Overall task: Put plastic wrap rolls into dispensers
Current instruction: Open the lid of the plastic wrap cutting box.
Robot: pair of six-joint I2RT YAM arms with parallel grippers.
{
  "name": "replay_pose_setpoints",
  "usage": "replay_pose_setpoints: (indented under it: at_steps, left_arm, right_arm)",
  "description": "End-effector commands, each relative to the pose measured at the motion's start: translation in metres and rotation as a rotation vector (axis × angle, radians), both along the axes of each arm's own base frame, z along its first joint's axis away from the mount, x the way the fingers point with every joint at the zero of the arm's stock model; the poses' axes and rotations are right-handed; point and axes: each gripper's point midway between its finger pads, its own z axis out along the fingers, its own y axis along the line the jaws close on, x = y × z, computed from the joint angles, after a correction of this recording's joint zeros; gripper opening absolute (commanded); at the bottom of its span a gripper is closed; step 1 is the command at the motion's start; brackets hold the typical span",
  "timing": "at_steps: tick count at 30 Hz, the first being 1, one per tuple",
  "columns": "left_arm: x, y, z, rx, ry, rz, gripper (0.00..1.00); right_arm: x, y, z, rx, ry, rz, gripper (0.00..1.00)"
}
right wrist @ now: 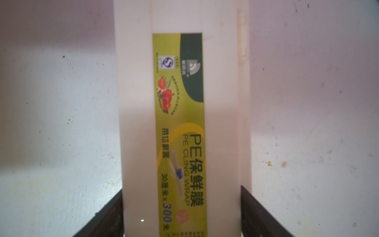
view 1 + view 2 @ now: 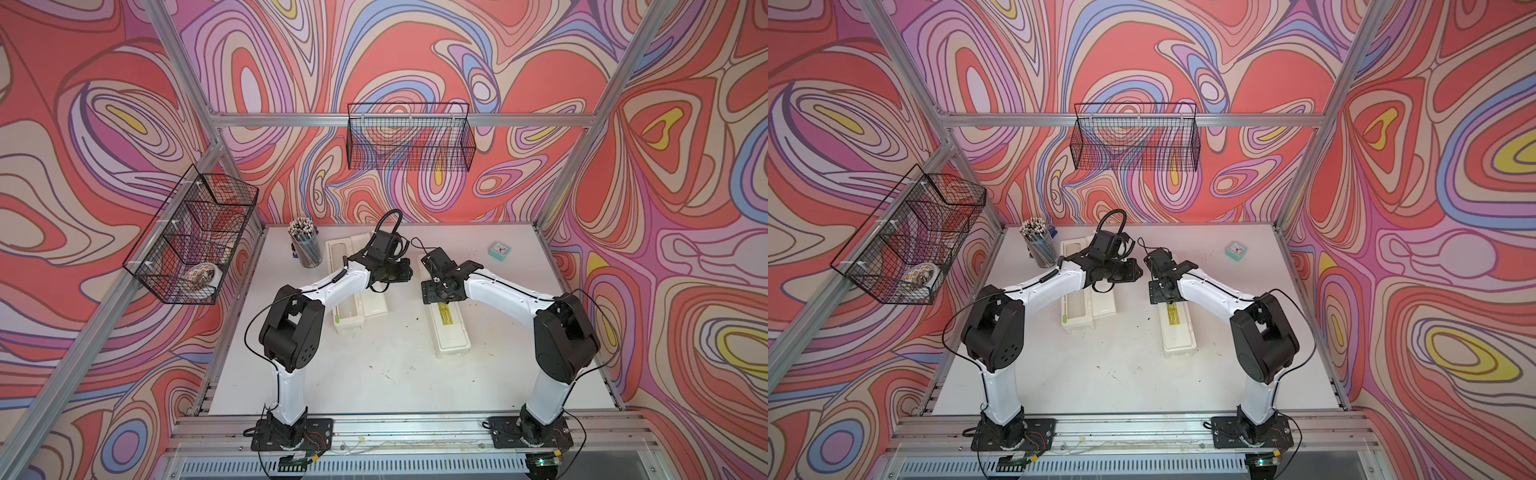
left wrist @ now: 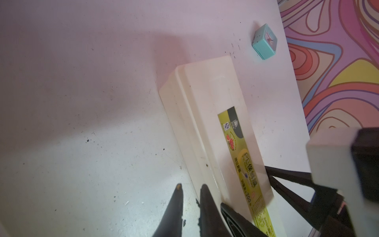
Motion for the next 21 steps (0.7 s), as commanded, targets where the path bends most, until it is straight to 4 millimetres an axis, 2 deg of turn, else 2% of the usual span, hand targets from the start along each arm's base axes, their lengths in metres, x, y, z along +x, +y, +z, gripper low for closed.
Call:
replay_pose_setpoints:
  at_steps: [1, 5, 6, 10, 17, 21]
  left_arm:
    - [0.003, -0.001, -0.001, 0.009, 0.009, -0.011, 0.18]
    - [0.004, -0.004, 0.001, -0.004, 0.010, -0.021, 0.19]
    - [0.004, -0.006, 0.001, -0.006, 0.014, -0.025, 0.19]
    - [0.005, -0.011, -0.004, -0.012, 0.036, -0.038, 0.19]
    - [0.007, -0.022, -0.016, 0.000, 0.068, -0.062, 0.18]
    - [0.004, -0.019, -0.031, 0.016, 0.107, -0.033, 0.15]
  right_arm:
    - [-0.012, 0.003, -0.005, 0.026, 0.049, 0.016, 0.75]
    - [-0.014, 0.010, -0.001, 0.073, 0.046, 0.035, 0.69]
    - [-0.014, 0.014, 0.011, 0.109, 0.023, 0.048, 0.67]
    - [-0.016, 0.018, 0.024, 0.149, 0.005, 0.072, 0.64]
    - [-0.018, 0.015, 0.029, 0.223, 0.006, 0.070, 0.63]
    - [-0.016, 0.012, 0.033, 0.291, -0.006, 0.048, 0.62]
